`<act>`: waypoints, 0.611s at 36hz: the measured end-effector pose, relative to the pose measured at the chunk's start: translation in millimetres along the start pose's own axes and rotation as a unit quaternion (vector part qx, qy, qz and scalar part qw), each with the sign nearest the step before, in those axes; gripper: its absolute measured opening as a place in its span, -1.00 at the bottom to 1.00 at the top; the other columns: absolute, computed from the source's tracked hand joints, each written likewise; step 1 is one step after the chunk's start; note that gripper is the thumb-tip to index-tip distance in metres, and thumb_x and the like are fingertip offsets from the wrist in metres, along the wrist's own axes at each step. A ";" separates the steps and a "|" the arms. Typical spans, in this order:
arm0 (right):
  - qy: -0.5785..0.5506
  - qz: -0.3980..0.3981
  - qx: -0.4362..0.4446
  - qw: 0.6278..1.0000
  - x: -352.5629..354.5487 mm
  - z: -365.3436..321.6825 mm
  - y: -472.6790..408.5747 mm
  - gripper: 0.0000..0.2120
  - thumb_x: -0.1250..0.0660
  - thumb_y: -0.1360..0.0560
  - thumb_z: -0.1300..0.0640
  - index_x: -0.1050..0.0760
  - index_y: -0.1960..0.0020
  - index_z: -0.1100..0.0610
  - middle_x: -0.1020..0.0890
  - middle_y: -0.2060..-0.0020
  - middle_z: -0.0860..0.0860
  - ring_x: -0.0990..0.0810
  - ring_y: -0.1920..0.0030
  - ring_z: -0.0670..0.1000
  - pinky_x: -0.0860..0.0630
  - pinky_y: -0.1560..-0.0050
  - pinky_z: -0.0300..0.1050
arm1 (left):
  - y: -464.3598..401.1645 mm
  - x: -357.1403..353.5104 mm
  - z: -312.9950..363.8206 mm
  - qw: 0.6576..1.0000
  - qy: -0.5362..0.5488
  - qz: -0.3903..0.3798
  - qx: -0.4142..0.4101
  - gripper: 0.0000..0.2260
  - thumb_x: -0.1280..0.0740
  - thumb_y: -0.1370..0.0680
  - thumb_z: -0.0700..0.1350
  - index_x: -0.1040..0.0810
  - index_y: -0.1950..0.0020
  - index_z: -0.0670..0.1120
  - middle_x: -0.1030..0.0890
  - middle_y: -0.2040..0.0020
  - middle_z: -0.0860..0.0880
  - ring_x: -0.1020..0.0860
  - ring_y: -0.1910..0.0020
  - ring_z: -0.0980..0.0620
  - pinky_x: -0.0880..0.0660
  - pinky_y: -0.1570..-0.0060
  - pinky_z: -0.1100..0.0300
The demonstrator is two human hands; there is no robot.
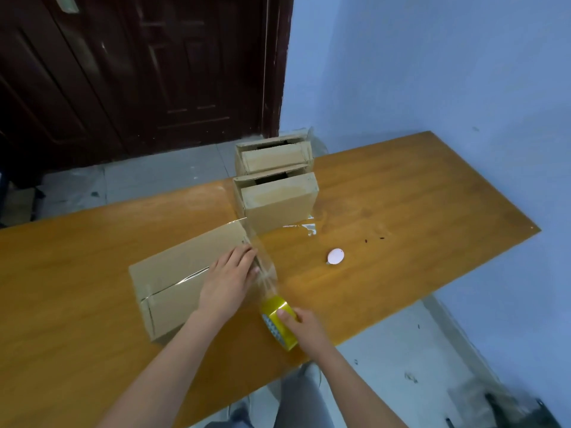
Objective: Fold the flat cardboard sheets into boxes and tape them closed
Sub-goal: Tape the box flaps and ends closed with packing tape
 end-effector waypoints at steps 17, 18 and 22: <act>0.113 -0.010 0.021 0.993 -5.9 -13.1 0.2 -0.69 -0.07 -0.57 -0.18 -0.42 0.13 -0.01 -0.51 0.25 -0.12 -0.47 0.24 -0.15 -0.39 0.18 -0.23 | 34.6 -14.5 44.6 0.996 -0.088 -0.017 0.023 -0.43 -0.13 -0.51 0.16 -0.45 -0.33 -0.24 -0.48 -0.30 -0.22 -0.41 -0.34 -0.20 -0.20 -0.36 -0.06; 0.113 -0.014 0.022 0.993 -6.8 -12.5 0.6 -0.62 -0.03 -0.54 -0.25 -0.44 0.07 0.02 -0.53 0.20 -0.09 -0.49 0.18 -0.11 -0.40 0.12 -0.20 | 38.3 -20.1 43.3 0.994 -0.095 -0.035 0.036 -0.38 -0.11 -0.52 0.21 -0.39 -0.38 -0.23 -0.44 -0.36 -0.21 -0.34 -0.39 -0.19 -0.14 -0.40 -0.07; 0.042 -0.096 0.022 0.994 -15.0 -2.6 1.1 -0.52 0.10 -0.52 -0.28 -0.42 -0.21 -0.10 -0.53 -0.15 -0.10 -0.47 -0.19 -0.09 -0.39 -0.26 -0.13 | 40.9 -30.4 39.4 0.990 -0.103 -0.063 0.068 -0.28 -0.04 -0.51 0.31 -0.24 -0.45 -0.21 -0.34 -0.43 -0.19 -0.17 -0.48 -0.14 0.00 -0.44 -0.05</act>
Point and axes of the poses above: each hand's wrist, its own y-axis away from the middle knuckle, its own x-axis out of the back of the hand, z = x × y, the point moved 9 cm from there along -y, towards the middle knuckle
